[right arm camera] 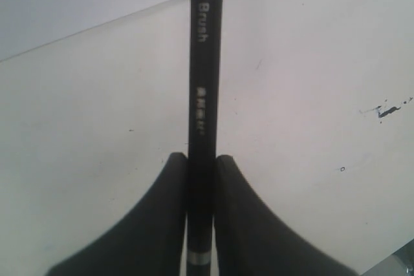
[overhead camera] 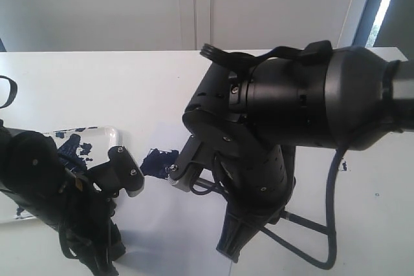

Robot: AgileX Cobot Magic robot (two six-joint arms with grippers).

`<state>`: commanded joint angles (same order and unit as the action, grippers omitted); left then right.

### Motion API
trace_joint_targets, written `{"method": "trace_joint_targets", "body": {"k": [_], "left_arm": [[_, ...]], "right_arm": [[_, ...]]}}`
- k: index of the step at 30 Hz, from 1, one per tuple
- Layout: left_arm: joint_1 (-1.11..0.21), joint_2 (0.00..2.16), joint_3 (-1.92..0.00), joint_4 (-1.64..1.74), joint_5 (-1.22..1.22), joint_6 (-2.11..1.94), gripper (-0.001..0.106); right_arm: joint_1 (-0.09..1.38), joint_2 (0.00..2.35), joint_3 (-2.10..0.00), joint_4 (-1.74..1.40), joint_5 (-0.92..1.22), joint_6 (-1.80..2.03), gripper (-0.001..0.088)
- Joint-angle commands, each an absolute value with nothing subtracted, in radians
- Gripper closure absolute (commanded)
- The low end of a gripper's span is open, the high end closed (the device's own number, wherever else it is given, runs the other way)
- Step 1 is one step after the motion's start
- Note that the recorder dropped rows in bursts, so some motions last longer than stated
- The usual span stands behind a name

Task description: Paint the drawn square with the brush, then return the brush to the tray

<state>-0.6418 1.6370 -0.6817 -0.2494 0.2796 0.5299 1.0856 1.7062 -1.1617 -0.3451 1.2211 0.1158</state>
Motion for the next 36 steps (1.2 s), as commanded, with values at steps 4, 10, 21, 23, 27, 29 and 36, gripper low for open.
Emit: {"method": "trace_joint_targets", "body": {"k": [4,10,21,23,27,29,36], "left_arm": [[-0.642,1.637,-0.682,-0.249,0.280,0.530,0.057],[-0.642,1.637,-0.682,-0.249,0.280,0.530,0.057],[-0.642,1.637,-0.688,-0.249,0.280,0.526,0.057],[-0.642,1.637,-0.688,-0.249,0.277,0.521,0.057],[-0.642,1.637,-0.688,-0.249,0.257,0.511,0.057],[-0.642,1.637,-0.688,-0.249,0.253,0.509,0.057],[-0.642,1.637,-0.688,-0.249,0.253,0.507,0.057]], "right_arm": [[1.086,1.702,-1.162,-0.347,1.221,0.142,0.0868],[1.086,1.653,-1.162,-0.355,1.221,0.161,0.0868],[1.086,1.632,-1.160,-0.292,1.221,0.142,0.0868],[1.086,1.632,-1.151,-0.292,1.221,0.142,0.0868],[1.086,1.632,-1.105,-0.316,1.221,0.142,0.0868],[1.086,1.632,-1.091,-0.322,1.221,0.144,0.0868],[1.086,1.632,-1.085,-0.313,1.221,0.160,0.0868]]}}
